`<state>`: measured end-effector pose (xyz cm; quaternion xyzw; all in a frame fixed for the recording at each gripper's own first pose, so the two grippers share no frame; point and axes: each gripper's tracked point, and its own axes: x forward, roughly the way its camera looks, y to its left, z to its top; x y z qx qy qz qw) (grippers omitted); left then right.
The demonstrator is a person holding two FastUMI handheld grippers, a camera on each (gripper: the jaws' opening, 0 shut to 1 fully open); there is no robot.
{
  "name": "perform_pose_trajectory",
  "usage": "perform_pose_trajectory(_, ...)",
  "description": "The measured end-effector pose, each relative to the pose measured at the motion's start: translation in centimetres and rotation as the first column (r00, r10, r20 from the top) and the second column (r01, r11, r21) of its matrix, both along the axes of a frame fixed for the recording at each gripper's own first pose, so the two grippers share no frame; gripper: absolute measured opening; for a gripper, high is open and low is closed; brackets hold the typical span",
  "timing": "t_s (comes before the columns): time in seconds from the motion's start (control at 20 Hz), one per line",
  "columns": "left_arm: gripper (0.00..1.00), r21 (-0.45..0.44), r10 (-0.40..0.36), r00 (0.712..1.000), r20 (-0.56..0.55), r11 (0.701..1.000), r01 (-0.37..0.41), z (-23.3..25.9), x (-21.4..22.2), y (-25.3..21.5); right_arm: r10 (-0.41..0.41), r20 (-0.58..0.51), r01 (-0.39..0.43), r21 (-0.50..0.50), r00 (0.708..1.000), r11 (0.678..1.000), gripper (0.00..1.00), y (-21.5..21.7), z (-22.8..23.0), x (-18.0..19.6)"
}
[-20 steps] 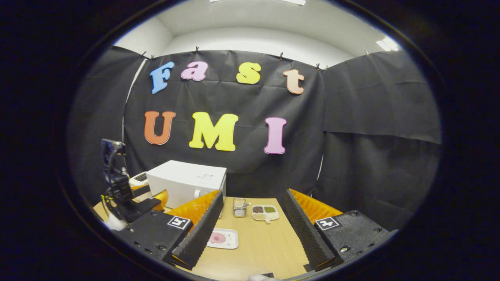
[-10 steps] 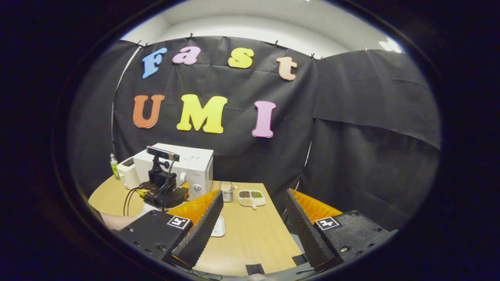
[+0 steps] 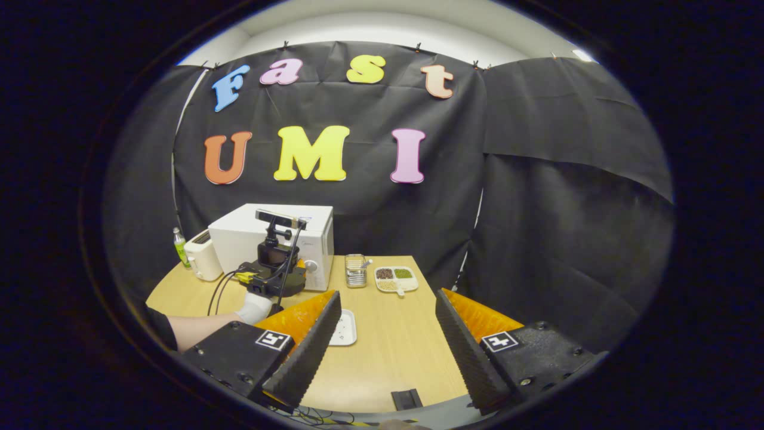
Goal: Open the microwave oven with the left hand, put the food in, and close the microwave oven.
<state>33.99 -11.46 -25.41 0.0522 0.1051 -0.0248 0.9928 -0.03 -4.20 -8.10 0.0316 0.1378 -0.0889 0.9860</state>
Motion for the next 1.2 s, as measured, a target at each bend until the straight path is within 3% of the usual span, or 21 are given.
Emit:
perform_pose_trajectory(0.15, 0.61, 0.006, 0.010, 1.000, -0.014, 1.000, -0.010, -0.4, 0.2, 0.5, -0.014, -0.010, 0.014, 0.002, 1.000, 1.000, 1.00, -0.6, -0.3, -0.4)
perform_pose_trajectory(0.2, 0.37, -0.015, 0.002, 1.000, -0.024, 1.000, -0.002, -0.7, 0.2, 0.3, -0.020, -0.012, 0.020, 0.002, 1.000, 1.000, 1.00, -0.9, -0.3, -0.5)
perform_pose_trajectory(0.25, 0.37, -0.035, 0.002, 1.000, -0.028, 0.999, -0.003, -0.8, 0.3, 0.1, -0.027, -0.014, 0.027, 0.005, 1.000, 1.000, 0.96, -1.1, -0.4, -0.6)
perform_pose_trajectory(0.4, 0.17, -0.078, 0.005, 0.999, -0.044, 0.997, -0.008, -0.8, -0.1, 0.3, -0.038, -0.019, 0.038, 0.024, 0.999, 0.999, 1.00, -1.4, -0.8, -0.7)
perform_pose_trajectory(0.55, 0.07, -0.111, -0.017, 0.999, -0.052, 0.994, 0.011, -0.5, -0.4, 0.0, -0.040, -0.022, 0.041, 0.032, 0.999, 0.999, 1.00, -1.4, -0.9, -1.1)
perform_pose_trajectory(0.95, 0.07, -0.112, -0.063, 0.996, -0.057, 0.992, 0.056, -0.5, -0.8, 0.1, -0.037, 0.012, 0.037, -0.008, 0.999, 0.999, 0.96, -1.4, 0.4, -1.7)
perform_pose_trajectory(1.2, 0.05, -0.064, -0.107, 0.994, -0.002, 0.992, 0.106, -0.2, -6.5, 1.3, -0.016, 0.018, 0.016, 0.001, 1.000, 1.000, 0.97, -0.7, 0.6, -1.5)
